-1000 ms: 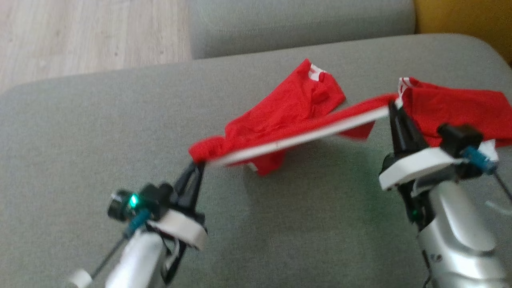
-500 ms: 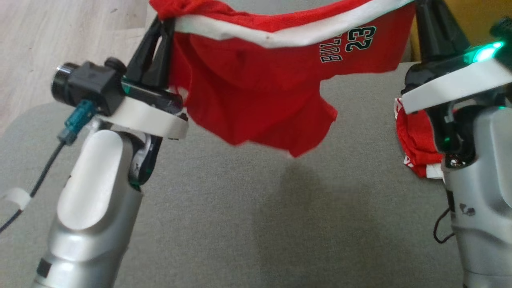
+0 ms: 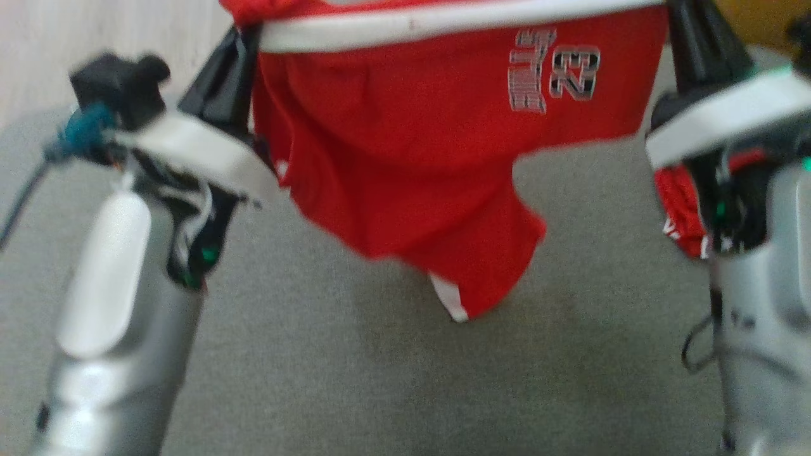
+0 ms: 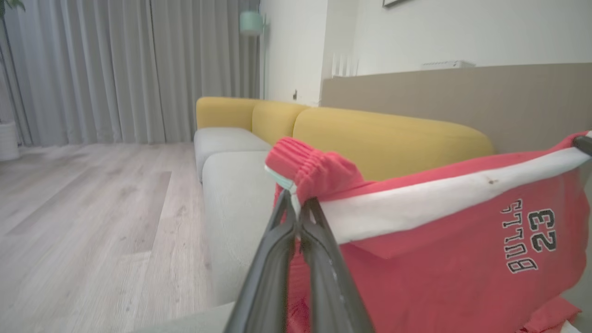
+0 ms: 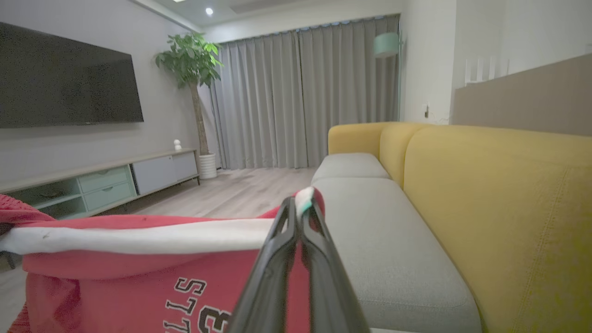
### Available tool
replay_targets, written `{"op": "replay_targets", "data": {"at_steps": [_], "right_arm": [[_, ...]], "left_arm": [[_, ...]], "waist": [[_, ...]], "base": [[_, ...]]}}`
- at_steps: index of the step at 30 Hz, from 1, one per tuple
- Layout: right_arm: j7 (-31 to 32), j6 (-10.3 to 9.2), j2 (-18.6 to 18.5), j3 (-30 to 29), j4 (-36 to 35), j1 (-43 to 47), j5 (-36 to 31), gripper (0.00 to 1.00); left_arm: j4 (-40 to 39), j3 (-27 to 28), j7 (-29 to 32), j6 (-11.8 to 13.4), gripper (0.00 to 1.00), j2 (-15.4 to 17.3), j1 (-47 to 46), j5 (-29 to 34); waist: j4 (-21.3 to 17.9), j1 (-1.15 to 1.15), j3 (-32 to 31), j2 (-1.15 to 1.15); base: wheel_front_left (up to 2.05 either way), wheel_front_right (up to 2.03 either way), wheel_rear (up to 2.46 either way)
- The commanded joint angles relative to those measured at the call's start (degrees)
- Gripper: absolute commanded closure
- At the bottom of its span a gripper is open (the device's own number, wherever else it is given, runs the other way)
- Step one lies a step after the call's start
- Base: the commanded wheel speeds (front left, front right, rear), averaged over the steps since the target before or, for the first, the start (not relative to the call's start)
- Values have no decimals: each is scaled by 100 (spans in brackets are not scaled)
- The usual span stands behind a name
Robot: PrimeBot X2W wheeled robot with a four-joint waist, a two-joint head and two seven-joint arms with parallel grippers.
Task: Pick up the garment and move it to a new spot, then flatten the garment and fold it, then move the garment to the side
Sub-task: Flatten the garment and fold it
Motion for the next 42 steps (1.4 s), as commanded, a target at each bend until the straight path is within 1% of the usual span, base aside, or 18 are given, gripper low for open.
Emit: {"op": "replay_targets", "data": {"at_steps": [1, 4, 6, 9, 11, 12, 14, 17, 21, 24, 27, 28, 29, 34, 39, 42], "right_arm": [[-25, 39, 42, 104, 10, -683, -22, 100], [-331, 39, -83, 185, 733, -1609, -205, 100], [-667, 39, -136, 235, 1334, -2373, -365, 100], [-1348, 39, -71, 42, 2251, -3496, -589, 100], [-1810, 39, 12, -147, 2832, -4055, -735, 100], [-2185, 39, 85, -251, 3391, -4394, -848, 100], [-2424, 39, 145, -221, 3943, -4503, -932, 100], [-2650, 39, 189, -128, 4670, -4395, -971, 100], [-2749, 39, 194, 71, 5581, -3983, -964, 100], [-2671, 39, 151, 444, 6161, -3626, -956, 100], [-2502, 39, 86, 835, 6555, -3313, -767, 100], [-2502, 39, 86, 835, 6555, -3313, -767, 100], [-2431, 39, 49, 962, 6648, -3215, -676, 100], [-2036, 39, -230, 1741, 6817, -2721, -218, 100], [-1691, 39, -651, 2429, 6515, -2247, 473, 100], [-1453, 39, -935, 2842, 6197, -1934, 926, 100]], "left_arm": [[-6, 328, 110, -40, 100, 152, -681, -119], [637, 418, 140, -128, 100, 202, -1548, -187], [1111, 541, -1, -126, 100, 230, -2276, -156], [1824, 723, -440, -76, 100, 233, -3311, -74], [2294, 812, -788, -58, 100, 217, -3810, -42], [2739, 852, -1098, -78, 100, 187, -4109, -37], [3142, 829, -1366, -125, 100, 147, -4209, -28], [3687, 724, -1652, -232, 100, 22, -4086, -79], [4303, 394, -1900, -359, 100, -146, -3592, -101], [4678, 147, -2048, -401, 100, -246, -3087, -170], [4944, -109, -2164, -415, 100, -289, -2557, -270], [4944, -109, -2164, -415, 100, -289, -2557, -270], [4983, -197, -2200, -417, 100, -302, -2377, -344], [4926, -797, -2249, -419, 100, -259, -1569, -645], [4708, -1291, -2273, -420, 100, -139, -930, -859], [4598, -1462, -2330, -420, 100, -44, -598, -959]], "waist": [[-20, 0, 628, 0], [-44, 0, 1143, 0], [-63, 0, 1440, 0], [-66, 0, 1758, 0], [-55, 0, 1864, 0], [-34, 0, 1913, 0], [-13, 0, 1930, 0], [59, 0, 1931, 0], [157, 0, 1900, 0], [228, 0, 1818, 0], [277, 0, 1692, 0], [277, 0, 1692, 0], [284, 0, 1634, 0], [326, 0, 1326, 0], [324, 0, 976, 0], [280, 0, 764, 0]], "base": [[0, 0, 0], [0, 0, 0], [0, 0, 0], [0, 0, 0], [0, 0, 0], [0, 0, 0], [0, 0, 0], [0, 0, 0], [0, 0, 0], [0, 0, 0], [0, 0, 0], [0, 0, 0], [0, 0, 0], [0, 0, 0], [0, 0, 0], [0, 0, 0]]}}
